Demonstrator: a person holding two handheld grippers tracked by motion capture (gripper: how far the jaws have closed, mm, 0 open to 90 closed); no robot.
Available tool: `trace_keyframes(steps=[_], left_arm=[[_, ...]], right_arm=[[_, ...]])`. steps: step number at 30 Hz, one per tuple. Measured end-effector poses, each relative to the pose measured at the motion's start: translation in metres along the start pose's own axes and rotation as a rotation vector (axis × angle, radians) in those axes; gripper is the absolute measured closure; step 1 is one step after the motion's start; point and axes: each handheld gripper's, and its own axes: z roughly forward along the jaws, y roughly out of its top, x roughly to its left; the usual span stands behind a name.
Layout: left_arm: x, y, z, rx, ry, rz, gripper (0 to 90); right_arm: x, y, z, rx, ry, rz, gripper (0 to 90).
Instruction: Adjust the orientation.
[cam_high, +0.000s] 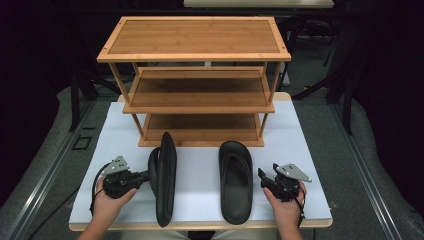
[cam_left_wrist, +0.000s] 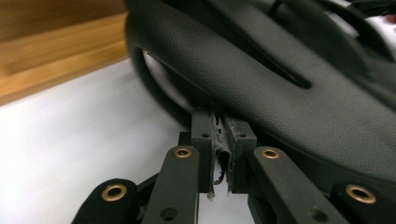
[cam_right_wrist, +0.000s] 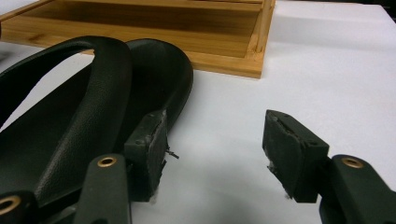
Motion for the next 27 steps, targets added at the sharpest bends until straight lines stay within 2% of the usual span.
trace_keyframes(steps=[4, 5, 8, 9, 10, 11, 12, 13, 14, 15, 17, 18, 23, 26, 27], left_arm=[[-0.01, 0.005, 0.009, 0.006, -0.017, 0.021, 79.4], [-0.015, 0.005, 0.016, 0.013, -0.017, 0.033, 79.1], [-0.019, 0.005, 0.022, 0.019, -0.013, 0.043, 77.4], [-0.02, 0.004, 0.023, -0.007, -0.036, 0.032, 74.7], [-0.021, 0.004, 0.022, -0.009, -0.041, 0.023, 71.9], [-0.021, 0.003, 0.022, -0.009, -0.023, 0.032, 67.7], [-0.021, 0.003, 0.022, -0.009, -0.023, 0.032, 64.3], [-0.021, 0.0, 0.023, 0.006, 0.006, 0.035, 62.6], [-0.021, 0.0, 0.023, 0.006, 0.006, 0.035, 60.1], [-0.02, -0.003, 0.024, 0.012, -0.007, 0.003, 57.7], [-0.02, -0.004, 0.025, 0.014, -0.004, -0.002, 54.9], [-0.021, -0.004, 0.026, 0.013, -0.01, -0.007, 53.2], [-0.032, 0.002, 0.034, 0.002, -0.051, -0.032, 46.5], [-0.037, 0.005, 0.041, 0.012, -0.064, -0.032, 44.8], [-0.041, 0.007, 0.048, 0.024, -0.075, -0.03, 44.3]], right_arm=[[0.0, -0.001, 0.002, -0.017, 0.005, 0.006, 39.8], [0.0, 0.0, 0.0, 0.002, 0.006, -0.002, 39.6], [0.001, 0.0, 0.0, 0.0, 0.007, 0.0, 39.6], [0.0, 0.0, 0.0, -0.003, 0.007, 0.001, 39.7], [0.0, 0.0, 0.0, -0.003, 0.006, 0.005, 39.6], [0.0, 0.0, 0.0, -0.01, 0.008, 0.007, 39.7], [-0.001, 0.0, 0.0, -0.012, 0.006, 0.009, 39.7], [-0.002, 0.0, 0.001, -0.011, 0.005, 0.011, 39.7], [-0.002, 0.0, 0.001, -0.011, 0.005, 0.011, 39.7], [-0.002, 0.0, 0.001, -0.002, 0.008, 0.014, 39.7], [-0.002, -0.001, 0.002, -0.019, 0.006, 0.017, 39.7], [-0.003, 0.0, 0.001, -0.004, 0.007, 0.014, 39.6], [-0.002, 0.0, 0.0, -0.022, 0.001, 0.019, 39.7], [-0.002, 0.0, -0.001, -0.015, 0.002, 0.018, 39.6], [-0.002, 0.0, -0.001, -0.015, 0.002, 0.018, 39.6]])
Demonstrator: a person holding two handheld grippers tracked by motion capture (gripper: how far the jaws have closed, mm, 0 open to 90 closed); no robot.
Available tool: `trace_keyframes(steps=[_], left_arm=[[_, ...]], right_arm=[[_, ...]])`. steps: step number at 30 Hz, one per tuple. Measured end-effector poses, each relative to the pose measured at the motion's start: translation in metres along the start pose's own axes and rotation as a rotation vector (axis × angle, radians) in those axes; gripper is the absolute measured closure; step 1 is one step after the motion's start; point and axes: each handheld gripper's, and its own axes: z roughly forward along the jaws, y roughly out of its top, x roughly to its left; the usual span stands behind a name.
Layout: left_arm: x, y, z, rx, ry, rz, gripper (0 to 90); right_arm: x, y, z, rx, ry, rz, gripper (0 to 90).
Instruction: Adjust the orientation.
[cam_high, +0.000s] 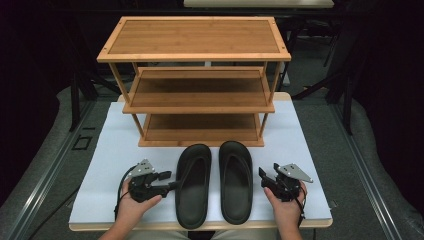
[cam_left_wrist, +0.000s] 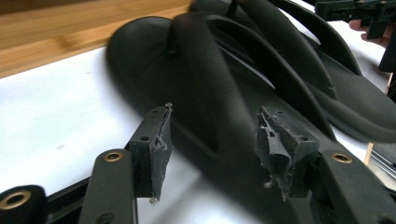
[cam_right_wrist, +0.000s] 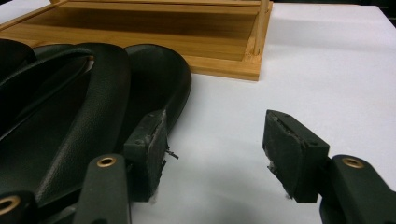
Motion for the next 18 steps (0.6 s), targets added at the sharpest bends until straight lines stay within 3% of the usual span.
trace_keyframes(steps=[8, 14, 18], left_arm=[[-0.008, 0.001, 0.02, 0.037, -0.015, -0.006, 43.9], [-0.002, -0.006, 0.02, -0.005, -0.072, -0.077, 49.8], [-0.006, -0.007, 0.02, 0.006, -0.045, -0.05, 54.0]], right_arm=[[-0.003, -0.001, 0.001, -0.006, 0.005, 0.013, 39.4], [-0.003, -0.001, 0.001, 0.007, 0.002, 0.006, 39.2], [-0.001, -0.001, 0.002, -0.01, 0.007, 0.005, 39.3]])
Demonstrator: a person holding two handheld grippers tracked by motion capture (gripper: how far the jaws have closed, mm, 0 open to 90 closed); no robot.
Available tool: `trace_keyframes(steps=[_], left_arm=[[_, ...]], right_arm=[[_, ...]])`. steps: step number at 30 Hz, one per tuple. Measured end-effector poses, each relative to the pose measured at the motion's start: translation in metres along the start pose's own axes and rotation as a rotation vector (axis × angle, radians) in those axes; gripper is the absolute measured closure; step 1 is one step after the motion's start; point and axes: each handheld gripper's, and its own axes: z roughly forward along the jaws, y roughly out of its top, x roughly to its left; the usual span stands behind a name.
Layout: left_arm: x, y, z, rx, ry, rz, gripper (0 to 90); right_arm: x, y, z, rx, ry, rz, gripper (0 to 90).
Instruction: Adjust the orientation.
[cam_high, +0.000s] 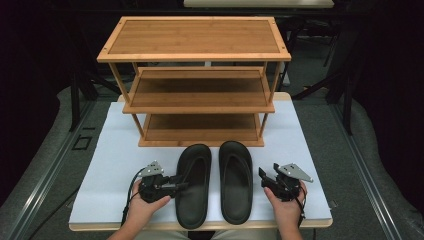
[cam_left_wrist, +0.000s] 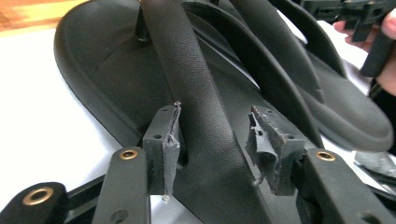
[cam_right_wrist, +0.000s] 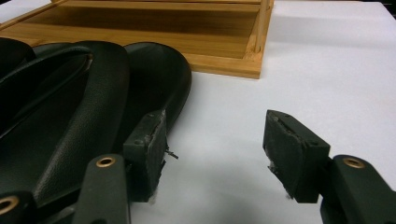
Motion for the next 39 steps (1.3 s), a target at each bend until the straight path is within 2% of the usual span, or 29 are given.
trace_keyframes(steps=[3, 4, 10, 14, 16, 23, 32, 36, 37, 39], left_arm=[[0.0, 0.0, 0.0, 0.002, 0.01, 0.008, 58.2], [0.0, 0.001, 0.0, 0.005, 0.01, 0.004, 58.7], [-0.003, 0.003, 0.0, 0.017, 0.03, 0.017, 60.5], [-0.004, 0.003, -0.003, 0.006, 0.049, 0.035, 66.0], [-0.004, 0.003, -0.003, 0.008, 0.042, 0.036, 67.2], [-0.005, 0.003, -0.004, -0.005, 0.053, 0.05, 67.8], [-0.003, -0.001, -0.009, -0.017, 0.054, 0.046, 68.9], [-0.005, 0.0, -0.01, -0.02, 0.047, 0.049, 69.2], [-0.005, 0.0, -0.011, -0.022, 0.047, 0.047, 69.2], [-0.005, 0.0, -0.012, -0.024, 0.047, 0.044, 69.3]], right_arm=[[0.0, 0.0, 0.0, 0.001, 0.001, 0.0, 39.2], [0.0, 0.0, -0.001, 0.024, -0.008, 0.002, 39.2], [-0.001, -0.001, 0.0, 0.001, 0.001, 0.011, 39.2], [-0.002, 0.0, -0.001, 0.011, 0.002, 0.011, 39.2], [-0.002, 0.0, 0.0, 0.01, 0.004, 0.013, 39.2], [-0.003, 0.0, 0.0, 0.016, 0.005, 0.016, 39.2], [-0.004, -0.001, 0.0, -0.005, 0.005, 0.022, 39.2], [-0.005, 0.0, -0.001, 0.006, 0.002, 0.026, 39.2], [-0.005, 0.0, -0.001, -0.009, 0.001, 0.028, 39.2], [-0.004, 0.0, -0.003, 0.004, -0.002, 0.021, 39.2]])
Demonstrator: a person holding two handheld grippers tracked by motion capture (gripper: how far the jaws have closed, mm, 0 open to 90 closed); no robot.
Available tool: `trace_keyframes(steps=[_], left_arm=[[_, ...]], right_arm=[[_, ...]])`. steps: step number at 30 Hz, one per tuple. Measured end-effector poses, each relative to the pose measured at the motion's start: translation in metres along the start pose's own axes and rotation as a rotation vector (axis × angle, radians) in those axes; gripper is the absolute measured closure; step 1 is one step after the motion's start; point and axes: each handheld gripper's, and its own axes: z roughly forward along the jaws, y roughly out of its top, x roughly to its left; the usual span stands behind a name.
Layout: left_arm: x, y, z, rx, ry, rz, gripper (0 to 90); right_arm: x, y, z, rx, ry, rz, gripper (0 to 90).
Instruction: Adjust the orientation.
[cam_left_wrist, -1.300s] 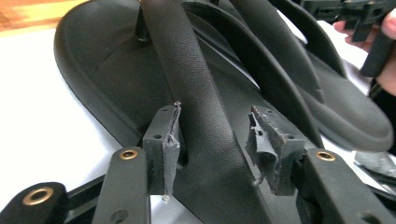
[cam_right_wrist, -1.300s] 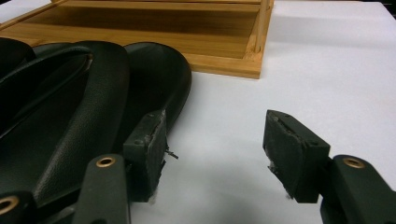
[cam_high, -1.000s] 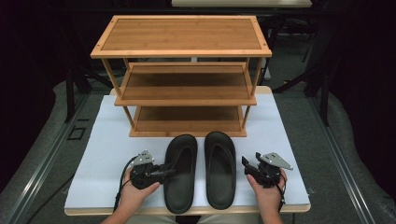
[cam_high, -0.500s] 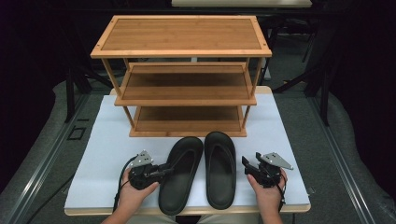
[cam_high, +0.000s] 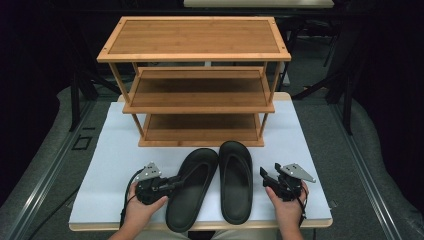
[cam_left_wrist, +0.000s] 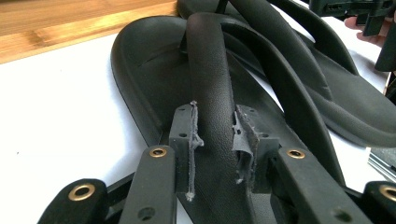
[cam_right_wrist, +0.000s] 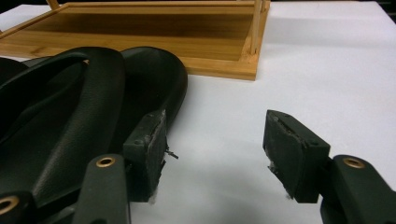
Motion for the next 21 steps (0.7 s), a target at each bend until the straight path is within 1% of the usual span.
trace_keyframes(steps=[3, 5, 6, 7, 8, 11, 12, 13, 14, 15, 16, 18, 21], left_arm=[[0.0, 0.0, 0.0, -0.01, 0.001, -0.002, 69.6], [0.0, 0.0, -0.002, -0.015, -0.002, -0.005, 69.6], [0.0, 0.001, -0.003, -0.021, 0.001, -0.004, 69.7], [0.0, 0.001, -0.004, -0.022, 0.001, -0.001, 69.7], [-0.001, 0.001, -0.004, -0.025, 0.003, 0.005, 69.7], [-0.002, 0.002, -0.006, -0.025, 0.009, 0.007, 69.9], [-0.002, 0.002, -0.006, -0.025, 0.009, 0.007, 69.9], [-0.002, 0.002, -0.006, -0.035, 0.007, 0.008, 70.0], [-0.002, 0.002, -0.006, -0.035, 0.007, 0.008, 70.0], [-0.001, 0.002, -0.008, -0.038, 0.007, 0.011, 70.0], [-0.002, 0.002, -0.008, -0.04, 0.006, 0.007, 70.0], [-0.002, 0.003, -0.008, -0.045, 0.008, 0.006, 70.0], [-0.001, 0.004, -0.012, -0.047, 0.012, 0.016, 70.2]], right_arm=[[0.002, 0.001, -0.001, -0.007, 0.013, -0.013, 38.8], [0.005, 0.001, -0.001, -0.027, 0.02, -0.033, 38.7], [0.008, 0.001, 0.0, -0.024, 0.024, -0.046, 38.8], [0.008, 0.001, 0.0, -0.009, 0.023, -0.048, 38.8], [0.008, 0.001, 0.001, -0.013, 0.024, -0.049, 38.8], [0.007, 0.001, 0.0, -0.006, 0.015, -0.043, 38.8], [0.006, 0.001, 0.001, -0.018, 0.015, -0.04, 38.7], [0.005, 0.001, 0.0, -0.011, 0.014, -0.036, 38.8], [0.004, 0.001, -0.001, -0.01, 0.011, -0.03, 38.7], [0.003, 0.001, 0.0, -0.02, 0.011, -0.023, 38.7], [0.002, 0.001, -0.001, -0.012, 0.007, -0.024, 38.8], [0.002, 0.001, -0.001, -0.01, 0.006, -0.019, 38.8], [0.001, 0.0, 0.001, -0.013, 0.009, -0.015, 38.8]])
